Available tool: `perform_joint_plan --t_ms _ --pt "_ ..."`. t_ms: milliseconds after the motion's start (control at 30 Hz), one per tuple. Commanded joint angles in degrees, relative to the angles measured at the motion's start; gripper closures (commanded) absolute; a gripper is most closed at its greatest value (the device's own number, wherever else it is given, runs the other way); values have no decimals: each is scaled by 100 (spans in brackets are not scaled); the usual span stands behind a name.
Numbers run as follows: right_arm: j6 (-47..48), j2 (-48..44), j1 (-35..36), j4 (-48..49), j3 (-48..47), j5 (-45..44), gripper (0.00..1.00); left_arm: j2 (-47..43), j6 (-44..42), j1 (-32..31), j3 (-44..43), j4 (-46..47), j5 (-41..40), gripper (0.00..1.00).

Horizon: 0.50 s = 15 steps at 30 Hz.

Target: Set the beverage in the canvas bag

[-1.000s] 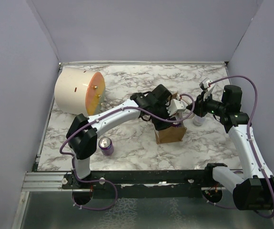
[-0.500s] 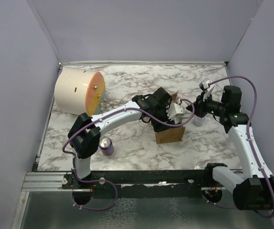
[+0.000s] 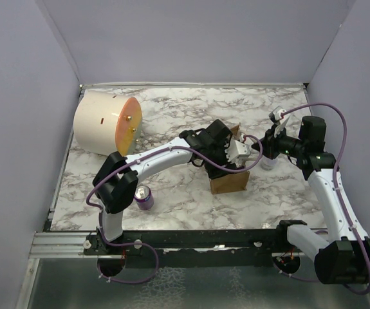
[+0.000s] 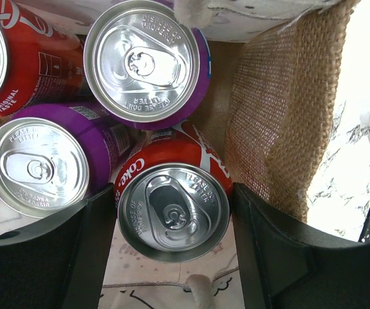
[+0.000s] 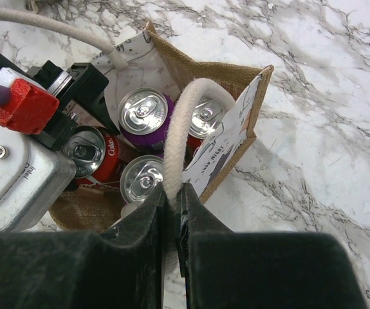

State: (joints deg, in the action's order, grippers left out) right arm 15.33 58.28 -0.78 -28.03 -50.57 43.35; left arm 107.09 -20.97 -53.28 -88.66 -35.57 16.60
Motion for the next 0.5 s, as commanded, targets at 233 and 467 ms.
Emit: perform_joint_plan --t_ms 233,467 --pt "49 -138 -24 42 53 70 99 207 17 -16 55 -292 98 48" --pt "44 -168 -19 37 48 63 99 154 22 -13 -61 -394 143 33"
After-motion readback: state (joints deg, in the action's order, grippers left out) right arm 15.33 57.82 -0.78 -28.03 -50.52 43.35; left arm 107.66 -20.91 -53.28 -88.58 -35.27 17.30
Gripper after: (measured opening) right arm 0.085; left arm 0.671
